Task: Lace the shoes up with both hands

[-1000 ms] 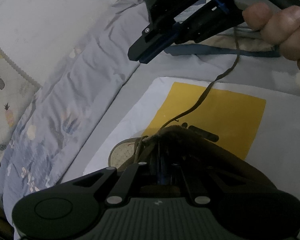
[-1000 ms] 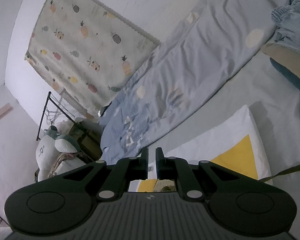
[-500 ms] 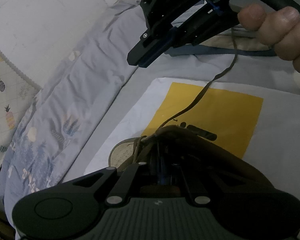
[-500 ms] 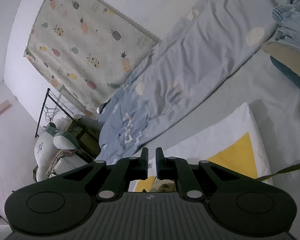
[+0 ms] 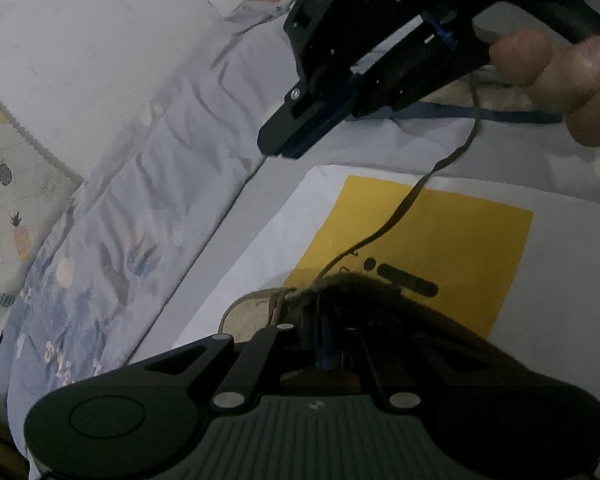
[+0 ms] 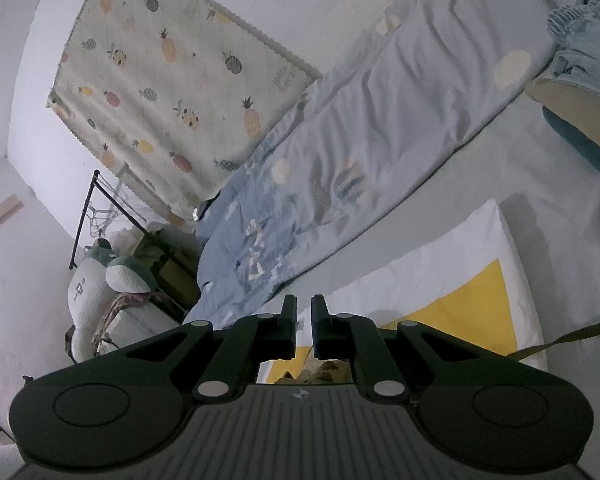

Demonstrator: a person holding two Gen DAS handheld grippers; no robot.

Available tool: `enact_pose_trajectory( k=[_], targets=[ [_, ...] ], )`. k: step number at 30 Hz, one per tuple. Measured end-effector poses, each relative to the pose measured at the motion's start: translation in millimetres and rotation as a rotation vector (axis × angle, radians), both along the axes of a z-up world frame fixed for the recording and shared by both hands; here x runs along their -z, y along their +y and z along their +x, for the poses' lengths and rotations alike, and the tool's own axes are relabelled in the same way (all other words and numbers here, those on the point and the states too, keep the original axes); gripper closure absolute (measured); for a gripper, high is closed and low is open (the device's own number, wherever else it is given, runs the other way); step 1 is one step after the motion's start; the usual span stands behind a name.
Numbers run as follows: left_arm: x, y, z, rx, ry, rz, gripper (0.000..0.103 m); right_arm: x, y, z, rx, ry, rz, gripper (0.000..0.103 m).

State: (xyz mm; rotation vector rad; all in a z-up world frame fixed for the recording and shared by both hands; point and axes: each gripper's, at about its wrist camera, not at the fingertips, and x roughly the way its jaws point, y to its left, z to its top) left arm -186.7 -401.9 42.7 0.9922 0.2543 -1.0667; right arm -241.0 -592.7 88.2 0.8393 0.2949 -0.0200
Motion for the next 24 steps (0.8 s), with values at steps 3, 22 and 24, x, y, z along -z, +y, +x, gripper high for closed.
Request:
enact_pose_trajectory(
  k=[3,22,24],
  targets=[
    [0.1,-0.6,0.5,-0.001,0.000,-0.001,0.101,1.0,1.5,0.7,-0.003,0.006,-0.002,0.095],
    [-4.9,-6.5,4.6,-0.001,0.007,-0.004,0.101,46.5,8.3,20.7,-0.053,0.097,0.277,0.095],
    [-5.1,-8.3,5.3,-0.001,0.007,-0.004,0.101,49.6,10.3,22.0,-0.040,0.112,0.284,0.095]
  ],
)
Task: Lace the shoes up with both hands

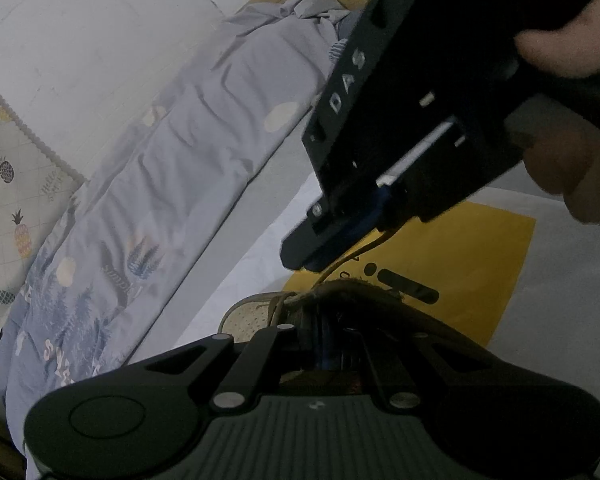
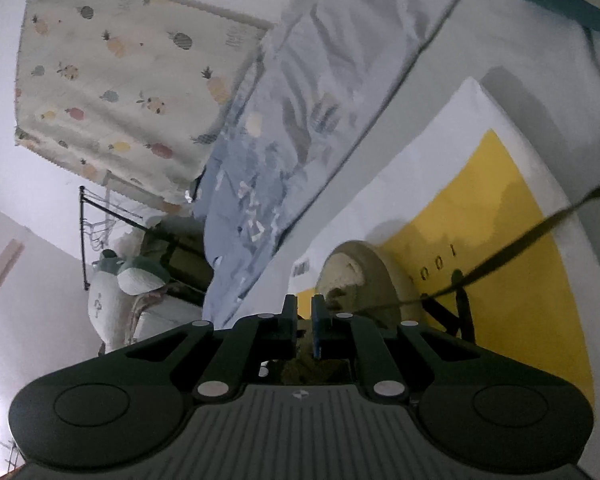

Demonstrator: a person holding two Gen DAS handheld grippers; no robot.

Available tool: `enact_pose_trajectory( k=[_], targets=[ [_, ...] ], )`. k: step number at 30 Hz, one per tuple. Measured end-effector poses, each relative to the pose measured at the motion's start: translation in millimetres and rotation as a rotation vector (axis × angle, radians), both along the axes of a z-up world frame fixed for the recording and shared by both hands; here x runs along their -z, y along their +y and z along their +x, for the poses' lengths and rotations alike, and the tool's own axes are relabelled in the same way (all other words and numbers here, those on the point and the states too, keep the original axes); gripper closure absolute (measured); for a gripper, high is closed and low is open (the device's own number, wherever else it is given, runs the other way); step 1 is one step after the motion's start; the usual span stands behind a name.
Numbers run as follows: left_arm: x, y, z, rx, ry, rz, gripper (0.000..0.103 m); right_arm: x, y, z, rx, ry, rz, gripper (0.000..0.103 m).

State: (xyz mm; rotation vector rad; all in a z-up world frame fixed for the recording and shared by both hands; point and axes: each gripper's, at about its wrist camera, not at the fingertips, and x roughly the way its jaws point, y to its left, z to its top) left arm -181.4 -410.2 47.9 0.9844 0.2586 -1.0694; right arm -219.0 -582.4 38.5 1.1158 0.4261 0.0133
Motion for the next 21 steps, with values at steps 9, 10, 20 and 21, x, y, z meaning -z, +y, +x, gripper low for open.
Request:
enact_pose_trajectory(
  k=[9,10,20,21],
  targets=[
    [1.3,-2.8,3.0,-0.003,-0.001,-0.003,0.101,15.5,0.0,0.5,0.056,0.008,0.109,0.095],
    [1.7,-1.8,3.3,-0.003,-0.002,-0.003,0.101,17.9,-1.2,0.3,0.062,0.007,0.133,0.095],
    [1.8,-4.1,-0.8,-0.009,-0.002,-0.002,0.101,28.9,-3.6,6.2,0.080,0.034,0.219,0.095],
    [1.9,-3.9,-1.4,-0.010,-0.002,-0.002,0.101,28.5,-3.0,6.7,0.080,0.035,0.213,0.095]
  ],
)
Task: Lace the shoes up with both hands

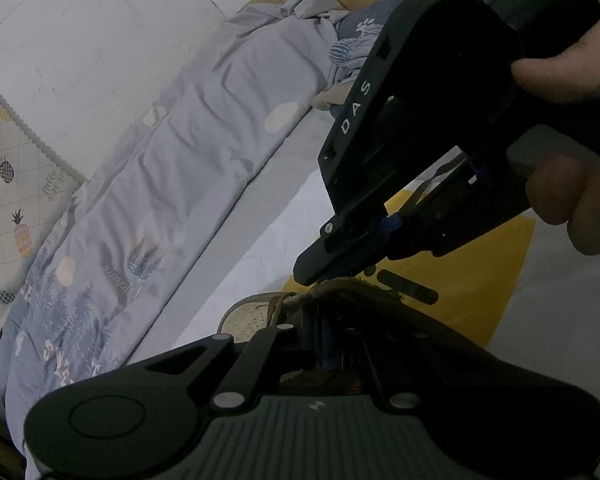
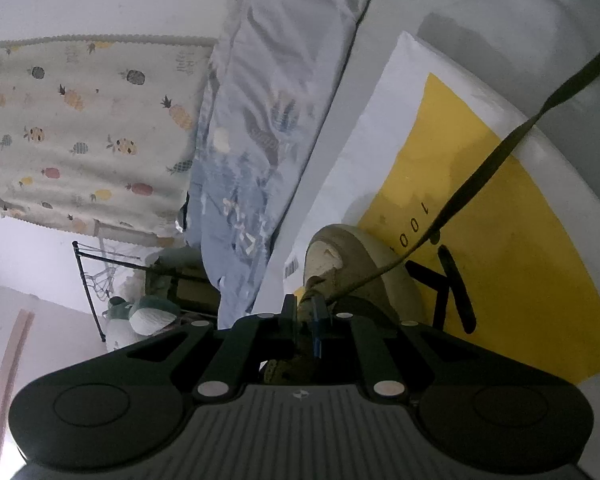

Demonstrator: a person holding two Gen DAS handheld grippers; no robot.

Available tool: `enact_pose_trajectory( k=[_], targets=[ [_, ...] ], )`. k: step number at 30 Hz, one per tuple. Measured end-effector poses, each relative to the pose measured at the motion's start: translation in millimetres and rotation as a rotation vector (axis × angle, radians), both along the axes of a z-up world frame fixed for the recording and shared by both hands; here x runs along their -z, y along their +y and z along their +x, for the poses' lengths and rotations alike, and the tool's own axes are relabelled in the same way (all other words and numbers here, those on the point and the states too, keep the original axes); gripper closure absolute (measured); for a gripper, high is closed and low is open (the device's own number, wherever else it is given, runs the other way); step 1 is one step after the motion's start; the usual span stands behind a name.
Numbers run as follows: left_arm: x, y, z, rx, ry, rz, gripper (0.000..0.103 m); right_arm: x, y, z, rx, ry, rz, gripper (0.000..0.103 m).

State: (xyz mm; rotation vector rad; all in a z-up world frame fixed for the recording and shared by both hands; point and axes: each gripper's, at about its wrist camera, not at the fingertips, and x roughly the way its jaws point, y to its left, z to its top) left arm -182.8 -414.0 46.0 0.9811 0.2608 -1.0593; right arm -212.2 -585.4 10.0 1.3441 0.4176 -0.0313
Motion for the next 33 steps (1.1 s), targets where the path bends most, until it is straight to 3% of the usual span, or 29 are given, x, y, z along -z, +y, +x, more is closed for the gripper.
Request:
enact_pose_trajectory(
  k=[14,25,31,33],
  targets=[
    [-1.3,5.8,1.9,-0.045,0.018,-0.010,0.096,-15.5,20.1,-3.8,0.030,0.017,-0.198,0.103],
    [-12.2,26.2,4.3,-0.135,0.045,-0.069,0.089,-34.9,5.4,-28.6,0.235,0.079,-0.382,0.103],
    [-22.9,46.9,1.0,-0.276,0.125,-0.187,0.084,-29.5,-2.0,-25.9,0.209,0.081,-0.333,0.101],
    [-28.7,58.7,0.9,-0.339,0.168,-0.264,0.083,-28.6,-3.4,-25.3,0.210,0.087,-0.327,0.098]
  ],
)
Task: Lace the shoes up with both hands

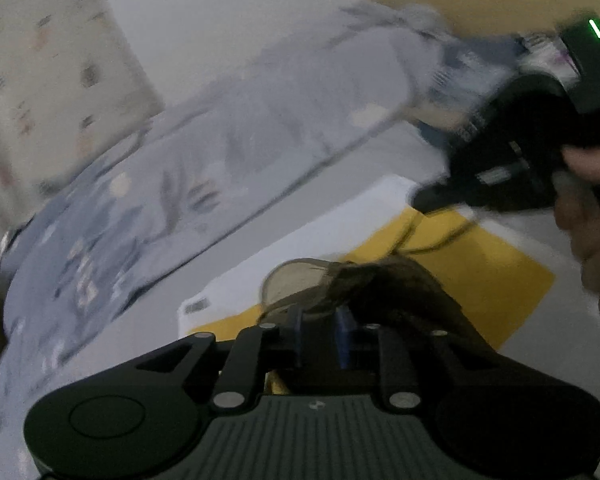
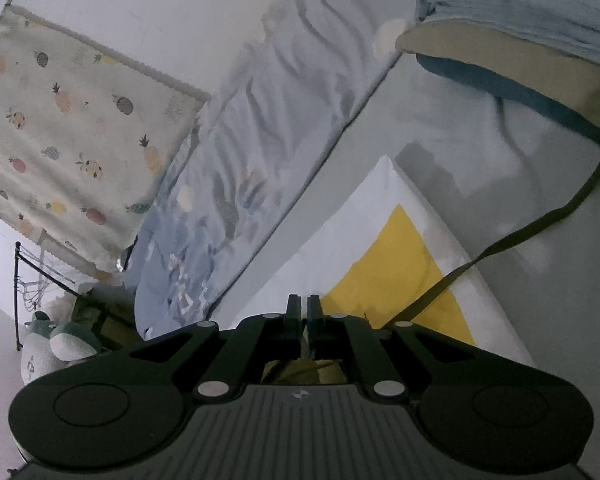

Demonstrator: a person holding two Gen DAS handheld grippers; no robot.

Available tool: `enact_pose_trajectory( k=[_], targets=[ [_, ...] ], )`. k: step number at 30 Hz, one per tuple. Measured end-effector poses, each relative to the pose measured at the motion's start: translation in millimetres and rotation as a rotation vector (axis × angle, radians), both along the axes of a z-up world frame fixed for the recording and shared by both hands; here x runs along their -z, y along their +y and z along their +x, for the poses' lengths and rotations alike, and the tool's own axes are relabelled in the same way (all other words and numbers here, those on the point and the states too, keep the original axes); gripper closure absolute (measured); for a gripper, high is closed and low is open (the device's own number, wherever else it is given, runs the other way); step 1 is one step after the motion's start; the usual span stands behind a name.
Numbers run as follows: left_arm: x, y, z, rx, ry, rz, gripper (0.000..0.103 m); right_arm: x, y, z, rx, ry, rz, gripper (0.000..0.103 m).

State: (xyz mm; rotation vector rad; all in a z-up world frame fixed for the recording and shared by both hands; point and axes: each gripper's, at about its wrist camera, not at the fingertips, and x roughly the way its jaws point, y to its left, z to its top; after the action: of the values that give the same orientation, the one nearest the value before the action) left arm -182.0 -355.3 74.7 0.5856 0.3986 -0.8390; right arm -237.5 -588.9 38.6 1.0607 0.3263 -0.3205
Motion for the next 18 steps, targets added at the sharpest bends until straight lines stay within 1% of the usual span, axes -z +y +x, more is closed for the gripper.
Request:
enact_pose_trajectory(
  k=[1,4,6,7,10,13,15,18],
  targets=[
    [-2.9,6.6,1.2,-0.034,0.023,-0.045,0.081,0.3,-0.8,-0.1,0.004,0.002,0.003,0.098],
    [-8.0,23.7,8.3,-0.134,0.101,-0.164,0.079,1.9,-4.3,-1.1,0.018,0.000,0.021,0.087],
    [-7.8,31.8,14.5,-0.194,0.157,-0.222,0.075,1.4,-5.5,-1.4,0.023,-0.001,0.022,0.072],
    [-7.2,35.4,17.1,-0.215,0.185,-0.246,0.075,1.0,-5.6,-2.0,0.024,-0.011,0.027,0.070],
    [-2.7,42.9,22.3,-0.243,0.259,-0.306,0.075,1.0,-5.9,-2.2,0.014,-0.044,0.058,0.067],
    [3.6,44.0,26.4,-0.243,0.296,-0.325,0.075,1.5,-5.6,-1.6,-0.005,-0.065,0.097,0.067],
    [8.1,46.2,30.7,-0.241,0.326,-0.342,0.075,-0.1,-4.3,-0.4,-0.017,-0.069,0.099,0.067],
    [15.0,50.5,36.7,-0.254,0.375,-0.388,0.075,-3.0,-0.1,0.3,-0.040,-0.074,0.096,0.067]
  ],
)
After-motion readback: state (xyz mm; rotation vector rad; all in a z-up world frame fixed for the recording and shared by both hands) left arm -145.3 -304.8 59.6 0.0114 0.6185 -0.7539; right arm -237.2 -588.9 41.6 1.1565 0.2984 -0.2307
